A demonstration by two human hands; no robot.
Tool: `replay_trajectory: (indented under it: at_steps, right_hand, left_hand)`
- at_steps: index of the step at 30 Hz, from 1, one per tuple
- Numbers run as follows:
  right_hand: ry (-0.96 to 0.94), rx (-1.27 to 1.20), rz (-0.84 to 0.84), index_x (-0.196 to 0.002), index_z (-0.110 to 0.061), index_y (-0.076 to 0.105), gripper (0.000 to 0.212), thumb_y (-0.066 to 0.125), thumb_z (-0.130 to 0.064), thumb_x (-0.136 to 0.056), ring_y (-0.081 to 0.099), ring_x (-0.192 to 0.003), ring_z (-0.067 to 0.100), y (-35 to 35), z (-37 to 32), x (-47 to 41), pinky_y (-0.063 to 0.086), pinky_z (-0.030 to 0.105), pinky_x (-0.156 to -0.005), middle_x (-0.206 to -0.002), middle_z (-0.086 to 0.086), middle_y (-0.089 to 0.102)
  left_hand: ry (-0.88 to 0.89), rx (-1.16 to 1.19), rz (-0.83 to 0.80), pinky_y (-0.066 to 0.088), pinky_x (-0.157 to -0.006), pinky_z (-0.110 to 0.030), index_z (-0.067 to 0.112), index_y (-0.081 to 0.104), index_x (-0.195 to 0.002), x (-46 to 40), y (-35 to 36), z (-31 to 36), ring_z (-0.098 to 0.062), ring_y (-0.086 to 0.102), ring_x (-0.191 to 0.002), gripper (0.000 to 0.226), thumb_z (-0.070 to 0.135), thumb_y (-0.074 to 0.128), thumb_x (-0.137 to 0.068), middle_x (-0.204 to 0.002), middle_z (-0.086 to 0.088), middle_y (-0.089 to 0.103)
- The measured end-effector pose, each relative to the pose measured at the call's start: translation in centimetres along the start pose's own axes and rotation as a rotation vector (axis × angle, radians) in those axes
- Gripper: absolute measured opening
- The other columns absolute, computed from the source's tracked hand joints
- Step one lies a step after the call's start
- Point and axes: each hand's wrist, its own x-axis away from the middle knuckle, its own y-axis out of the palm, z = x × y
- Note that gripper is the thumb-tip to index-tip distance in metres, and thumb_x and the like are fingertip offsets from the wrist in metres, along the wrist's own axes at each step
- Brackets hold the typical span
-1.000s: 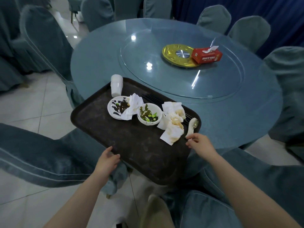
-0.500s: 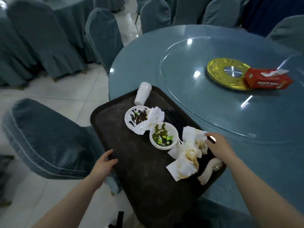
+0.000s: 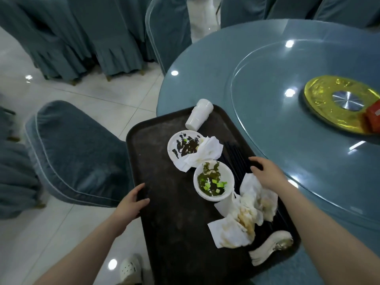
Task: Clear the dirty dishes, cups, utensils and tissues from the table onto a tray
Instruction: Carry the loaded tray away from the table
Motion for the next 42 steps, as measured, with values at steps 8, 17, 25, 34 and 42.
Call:
replay_trajectory:
  at_steps: [8,17,25,34,42]
  right_hand:
    - [-0.012,0.136,0.0,-0.14,-0.04,0.039,0.043,0.037,-0.021,-0.101,0.054,-0.063,0.02,1.7,-0.6,-2.6,0.037,0.026,-0.052,-0.109,0.003,0.039]
    - [-0.088,-0.007,0.111,-0.132,-0.025,0.057,0.048,0.036,0.0,-0.096,0.053,-0.117,0.026,2.9,-1.6,-1.3,0.044,0.036,-0.093,-0.131,0.009,0.057]
    - [-0.172,-0.117,0.197,-0.13,-0.022,0.059,0.047,0.037,0.0,-0.095,0.058,-0.106,0.026,-0.2,-8.6,-2.2,0.045,0.032,-0.086,-0.125,0.01,0.062]
    - [-0.359,-0.066,0.214,-0.125,-0.026,0.063,0.047,0.04,-0.004,-0.091,0.06,-0.085,0.025,-4.0,-21.9,-3.4,0.042,0.028,-0.07,-0.122,0.008,0.065]
    - [-0.534,-0.012,0.153,-0.131,-0.024,0.056,0.05,0.045,0.0,-0.088,0.056,-0.113,0.03,-2.1,-33.4,-1.5,0.041,0.03,-0.082,-0.126,0.007,0.063]
  left_hand:
    - [0.05,0.242,0.221,0.05,-0.091,-0.034,0.037,0.038,-0.143,0.3,2.7,-0.3,-0.017,0.054,-0.107,0.06,0.01,0.059,-0.092,-0.132,0.004,0.048]
    - [0.12,0.198,0.481,0.049,-0.079,-0.021,0.04,0.05,-0.134,-0.2,1.8,0.5,-0.009,0.056,-0.1,0.054,0.002,0.038,-0.097,-0.14,0.002,0.05]
    - [0.265,0.139,0.55,0.049,-0.092,-0.031,0.038,0.051,-0.134,1.2,-3.3,6.7,-0.014,0.054,-0.109,0.055,0.001,0.042,-0.095,-0.138,0.001,0.052]
    - [0.379,0.195,0.68,0.049,-0.055,-0.012,0.03,0.05,-0.137,7.7,-11.8,13.2,-0.008,0.061,-0.083,0.06,-0.007,0.046,-0.089,-0.126,-0.002,0.058]
    - [0.343,0.288,0.814,0.048,-0.047,-0.015,0.023,0.055,-0.134,12.7,-20.3,11.4,-0.013,0.061,-0.071,0.062,-0.014,0.043,-0.087,-0.112,-0.005,0.061]
